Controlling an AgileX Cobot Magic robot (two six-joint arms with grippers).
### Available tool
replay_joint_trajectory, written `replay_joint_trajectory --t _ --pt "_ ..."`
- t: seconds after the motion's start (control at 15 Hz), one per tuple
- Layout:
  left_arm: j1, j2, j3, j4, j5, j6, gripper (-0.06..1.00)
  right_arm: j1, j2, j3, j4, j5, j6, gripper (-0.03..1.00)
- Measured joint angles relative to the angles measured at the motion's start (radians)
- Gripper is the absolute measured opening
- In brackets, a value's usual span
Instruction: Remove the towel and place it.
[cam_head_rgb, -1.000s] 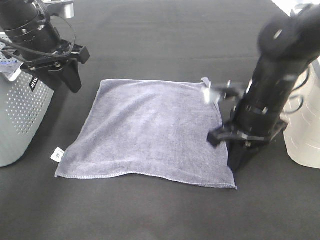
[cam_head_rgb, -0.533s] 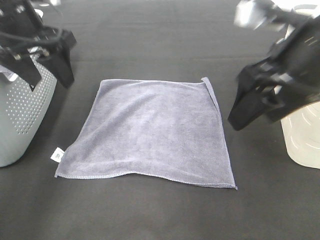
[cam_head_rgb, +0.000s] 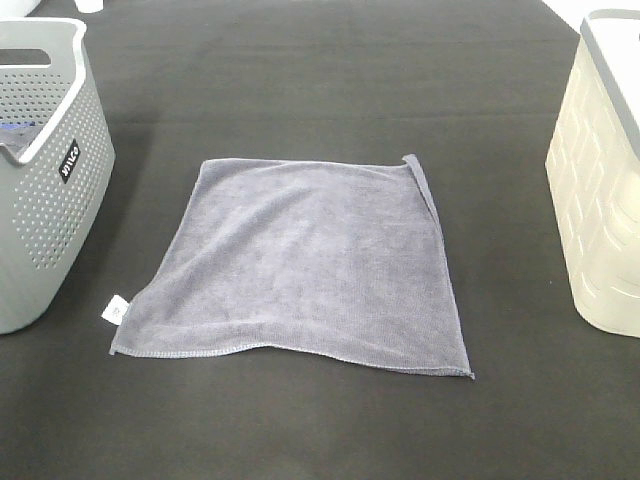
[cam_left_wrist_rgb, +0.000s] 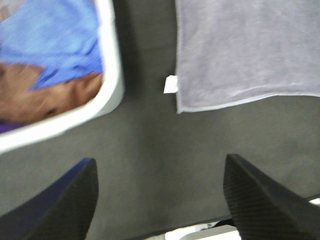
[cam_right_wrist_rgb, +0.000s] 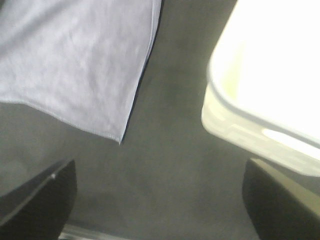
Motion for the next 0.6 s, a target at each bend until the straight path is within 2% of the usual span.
replay_joint_trajectory --t 0.13,0.27,0.6 --pt "0.000 -0.214 0.125 0.043 0.002 -0.053 0.66 0.000 -0.130 0.043 0.009 0.001 -0.056 0.85" --pt "0.000 -0.410 0.250 0.048 0.003 -0.077 0.66 0.000 -0.251 0.110 0.041 0.002 -0.109 0.85" --pt "0.000 -0.953 0.481 0.053 0.009 -0.060 0.66 0.000 -0.587 0.325 0.084 0.005 -0.194 0.84"
